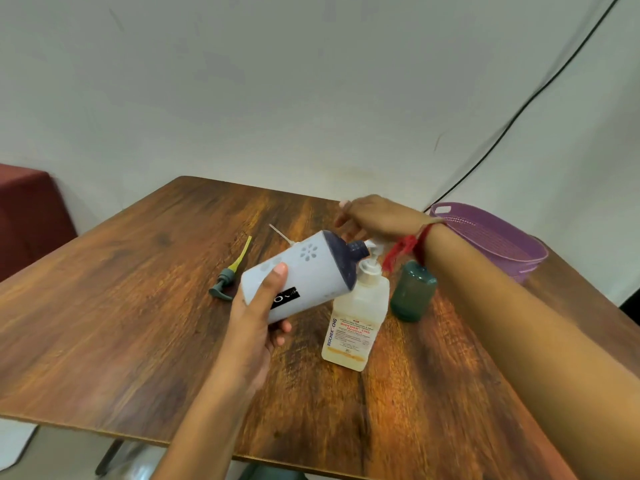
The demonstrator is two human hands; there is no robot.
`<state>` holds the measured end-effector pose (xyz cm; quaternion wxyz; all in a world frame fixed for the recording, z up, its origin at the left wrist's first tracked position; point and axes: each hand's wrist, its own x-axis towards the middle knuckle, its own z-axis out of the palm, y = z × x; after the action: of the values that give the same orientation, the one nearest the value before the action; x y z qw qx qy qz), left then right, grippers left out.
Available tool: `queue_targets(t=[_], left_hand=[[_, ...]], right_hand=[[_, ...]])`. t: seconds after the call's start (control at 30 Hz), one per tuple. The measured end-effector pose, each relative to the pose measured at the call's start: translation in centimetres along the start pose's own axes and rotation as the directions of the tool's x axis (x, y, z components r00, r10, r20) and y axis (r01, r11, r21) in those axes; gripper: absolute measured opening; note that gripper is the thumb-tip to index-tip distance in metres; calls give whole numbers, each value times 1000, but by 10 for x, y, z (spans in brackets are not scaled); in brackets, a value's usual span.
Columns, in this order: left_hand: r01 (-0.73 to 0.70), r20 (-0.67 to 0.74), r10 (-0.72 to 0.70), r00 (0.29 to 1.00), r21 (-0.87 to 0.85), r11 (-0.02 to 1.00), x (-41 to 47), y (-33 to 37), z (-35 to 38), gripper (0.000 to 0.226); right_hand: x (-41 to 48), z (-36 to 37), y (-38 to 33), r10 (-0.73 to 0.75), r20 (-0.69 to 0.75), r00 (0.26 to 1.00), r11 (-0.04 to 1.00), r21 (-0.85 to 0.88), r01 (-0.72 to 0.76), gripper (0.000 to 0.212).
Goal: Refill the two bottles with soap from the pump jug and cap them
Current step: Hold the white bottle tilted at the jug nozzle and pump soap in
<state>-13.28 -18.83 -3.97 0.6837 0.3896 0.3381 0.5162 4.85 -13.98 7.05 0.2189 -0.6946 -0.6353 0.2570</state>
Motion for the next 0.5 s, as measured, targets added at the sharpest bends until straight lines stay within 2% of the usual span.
queue_targets(t=[0.07, 0.13, 0.2, 0.3, 0.37, 0.5], left_hand=[[9, 0, -9, 1000, 8, 1000, 0, 0, 0, 47], [23, 9, -23, 1000, 11, 1000, 2, 0, 0, 48], [41, 18, -41, 999, 6, 999, 2, 1, 0, 47], [70, 8, -70, 998, -8, 998, 5, 3, 0, 43], [87, 8, -87, 996, -12, 996, 6, 3, 0, 43], [132, 47, -129, 991, -63, 989, 8, 9, -3, 48]], right_hand=[[1, 6, 7, 34, 13, 999, 998, -61, -33, 39], [2, 8, 10, 67, 13, 998, 998, -17, -67, 33], [1, 11, 11, 39, -18, 999, 999, 15, -38, 30], [1, 18, 19, 50, -76, 996, 974, 223, -31, 30], [-2, 22, 22, 66, -90, 994, 956, 291, -37, 32], [-9, 19, 15, 60, -46, 997, 971, 233, -48, 30]])
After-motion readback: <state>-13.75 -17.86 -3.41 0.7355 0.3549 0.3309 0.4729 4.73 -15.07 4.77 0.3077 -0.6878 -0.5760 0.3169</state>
